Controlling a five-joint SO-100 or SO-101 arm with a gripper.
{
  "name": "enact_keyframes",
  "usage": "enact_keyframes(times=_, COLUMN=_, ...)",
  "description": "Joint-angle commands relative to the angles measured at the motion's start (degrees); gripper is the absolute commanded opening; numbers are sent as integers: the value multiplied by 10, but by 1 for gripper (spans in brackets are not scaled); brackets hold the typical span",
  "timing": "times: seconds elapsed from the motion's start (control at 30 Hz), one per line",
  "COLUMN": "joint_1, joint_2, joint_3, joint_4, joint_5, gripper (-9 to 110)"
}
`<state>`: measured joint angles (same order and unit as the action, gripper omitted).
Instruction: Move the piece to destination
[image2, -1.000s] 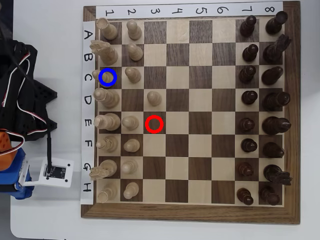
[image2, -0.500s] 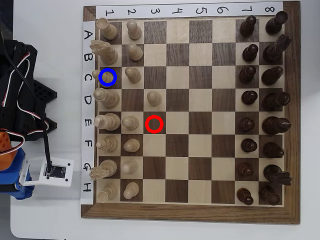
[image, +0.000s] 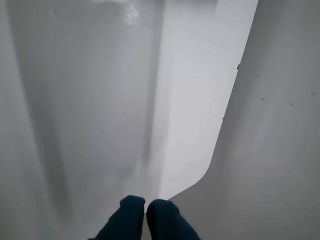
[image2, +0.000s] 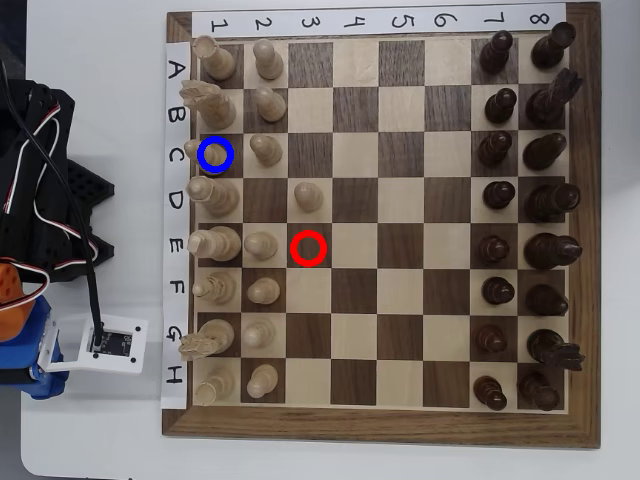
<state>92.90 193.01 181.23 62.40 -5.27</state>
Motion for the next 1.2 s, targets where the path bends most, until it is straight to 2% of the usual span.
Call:
enact_keyframes(times=0.0, joint_1=-10, joint_2=33, joint_3=-22, joint_4=2, joint_5=-8, gripper=0)
enact_keyframes(times=0.53, joint_1=-16, joint_2=33, joint_3=-22, joint_4=2, joint_5=-10, gripper=0)
enact_keyframes(times=0.77, joint_1=18, joint_2=33, joint_3=-22, joint_4=4, joint_5=45, gripper=0)
enact_keyframes(times=1.17, joint_1=18, joint_2=33, joint_3=-22, joint_4=4, joint_5=46, gripper=0)
